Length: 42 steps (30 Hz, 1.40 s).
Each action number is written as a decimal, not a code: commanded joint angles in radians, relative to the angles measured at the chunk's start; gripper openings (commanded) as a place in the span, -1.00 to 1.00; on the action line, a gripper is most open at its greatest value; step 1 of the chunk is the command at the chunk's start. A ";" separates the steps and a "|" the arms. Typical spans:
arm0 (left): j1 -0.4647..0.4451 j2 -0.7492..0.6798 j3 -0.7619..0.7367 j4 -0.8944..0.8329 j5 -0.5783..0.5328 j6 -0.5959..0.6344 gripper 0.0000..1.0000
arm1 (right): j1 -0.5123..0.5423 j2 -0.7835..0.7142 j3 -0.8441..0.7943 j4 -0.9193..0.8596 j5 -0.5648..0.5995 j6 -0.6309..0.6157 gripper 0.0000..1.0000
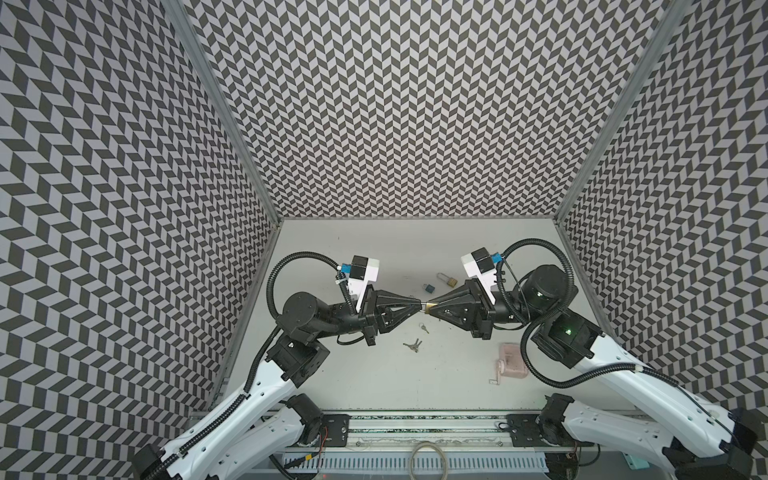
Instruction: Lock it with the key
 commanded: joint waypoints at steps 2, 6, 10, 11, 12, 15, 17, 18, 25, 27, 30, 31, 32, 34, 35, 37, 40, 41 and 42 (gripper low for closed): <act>0.028 -0.029 0.026 0.008 -0.031 -0.001 -1.00 | -0.003 -0.029 0.020 -0.021 0.032 -0.043 -0.07; 0.032 -0.032 0.034 -0.001 -0.039 -0.001 -1.00 | -0.003 -0.052 0.009 -0.044 0.060 -0.049 0.27; 0.036 -0.033 0.034 -0.006 -0.037 -0.001 -1.00 | -0.003 -0.074 -0.011 -0.064 0.107 -0.056 0.39; 0.036 -0.032 0.033 -0.003 -0.032 -0.001 -1.00 | -0.003 -0.077 -0.011 -0.071 0.115 -0.057 0.34; 0.036 -0.032 0.032 -0.004 -0.031 -0.002 -1.00 | -0.003 -0.075 -0.008 -0.072 0.115 -0.059 0.27; 0.036 -0.029 0.033 0.000 -0.025 -0.002 -1.00 | -0.003 -0.064 0.006 -0.069 0.106 -0.051 -0.05; 0.036 -0.029 0.034 -0.001 -0.025 -0.002 -1.00 | -0.003 -0.056 0.012 -0.070 0.105 -0.050 -0.29; 0.036 -0.031 0.034 -0.004 -0.028 0.000 -1.00 | -0.003 -0.056 0.012 -0.070 0.107 -0.050 -0.38; 0.044 -0.040 0.034 -0.023 -0.039 0.009 -1.00 | -0.003 -0.070 0.002 -0.072 0.122 -0.051 -0.90; 0.056 -0.045 0.035 -0.035 -0.042 0.013 -1.00 | -0.003 -0.080 -0.002 -0.085 0.137 -0.059 -1.00; 0.092 -0.057 0.035 -0.059 -0.036 0.014 -1.00 | -0.004 -0.108 -0.012 -0.112 0.179 -0.075 -1.00; 0.112 -0.064 0.034 -0.069 -0.030 0.015 -1.00 | -0.004 -0.120 -0.017 -0.122 0.202 -0.081 -1.00; 0.132 -0.071 0.033 -0.084 -0.028 0.016 -1.00 | -0.004 -0.137 -0.026 -0.133 0.230 -0.087 -1.00; 0.171 -0.090 0.030 -0.122 -0.030 0.020 -1.00 | -0.004 -0.162 -0.040 -0.161 0.275 -0.103 -1.00; 0.194 -0.101 0.026 -0.142 -0.032 0.021 -1.00 | -0.004 -0.174 -0.050 -0.170 0.298 -0.107 -1.00; 0.227 -0.114 0.027 -0.231 -0.084 0.038 -1.00 | -0.003 -0.174 -0.070 -0.203 0.332 -0.118 -1.00; 0.257 -0.103 0.035 -0.432 -0.231 0.075 -1.00 | 0.030 -0.121 -0.113 -0.277 0.393 -0.146 -1.00; 0.265 -0.100 0.027 -0.482 -0.281 0.076 -1.00 | 0.077 -0.102 -0.143 -0.282 0.458 -0.143 -1.00; 0.272 -0.096 0.019 -0.527 -0.326 0.070 -1.00 | 0.130 -0.085 -0.172 -0.276 0.536 -0.142 -1.00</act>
